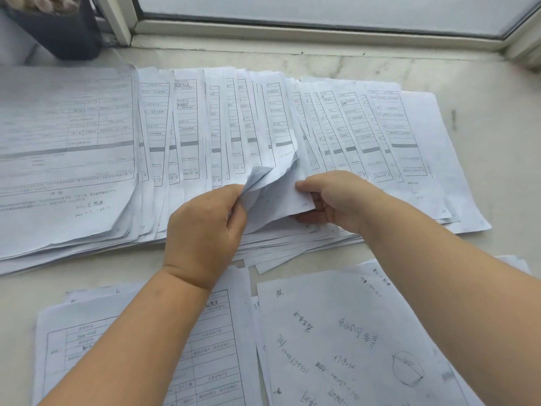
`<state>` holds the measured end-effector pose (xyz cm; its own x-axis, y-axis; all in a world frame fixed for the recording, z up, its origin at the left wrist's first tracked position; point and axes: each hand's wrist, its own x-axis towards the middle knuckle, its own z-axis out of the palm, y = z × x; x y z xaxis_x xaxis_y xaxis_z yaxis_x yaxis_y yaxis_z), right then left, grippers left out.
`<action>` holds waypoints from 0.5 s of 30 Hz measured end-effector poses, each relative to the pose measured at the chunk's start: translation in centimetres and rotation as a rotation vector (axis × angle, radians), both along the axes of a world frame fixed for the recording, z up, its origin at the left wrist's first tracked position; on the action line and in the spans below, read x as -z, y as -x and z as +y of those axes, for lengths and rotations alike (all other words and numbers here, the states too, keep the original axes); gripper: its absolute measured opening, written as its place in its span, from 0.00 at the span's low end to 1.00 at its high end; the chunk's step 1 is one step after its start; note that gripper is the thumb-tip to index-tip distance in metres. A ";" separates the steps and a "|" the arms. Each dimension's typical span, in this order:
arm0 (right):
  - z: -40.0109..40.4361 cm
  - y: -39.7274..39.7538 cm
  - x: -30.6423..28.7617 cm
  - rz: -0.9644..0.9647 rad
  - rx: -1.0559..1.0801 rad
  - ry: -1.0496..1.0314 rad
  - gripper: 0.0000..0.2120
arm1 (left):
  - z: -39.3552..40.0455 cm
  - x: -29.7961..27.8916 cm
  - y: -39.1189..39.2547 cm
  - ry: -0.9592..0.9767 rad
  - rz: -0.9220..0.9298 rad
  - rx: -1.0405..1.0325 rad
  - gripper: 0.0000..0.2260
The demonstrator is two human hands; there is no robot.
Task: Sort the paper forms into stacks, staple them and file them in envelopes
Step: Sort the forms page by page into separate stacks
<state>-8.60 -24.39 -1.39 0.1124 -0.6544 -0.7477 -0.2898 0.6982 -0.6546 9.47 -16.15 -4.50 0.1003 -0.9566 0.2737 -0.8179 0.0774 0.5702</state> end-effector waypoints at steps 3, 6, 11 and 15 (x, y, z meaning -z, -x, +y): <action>0.3 -0.2 -0.3 0.008 0.033 0.005 0.09 | 0.1 0.9 0.0 -0.062 -0.025 0.196 0.08; 0.9 -0.3 -0.8 0.074 -0.032 0.034 0.11 | 0.1 2.3 0.4 -0.159 -0.213 0.325 0.22; 2.6 0.4 -1.0 0.129 -0.047 0.125 0.15 | -0.5 1.4 0.7 0.068 -0.309 0.387 0.17; 3.9 1.0 -0.6 0.123 0.131 0.195 0.15 | -0.5 1.7 0.5 0.022 -0.420 0.396 0.13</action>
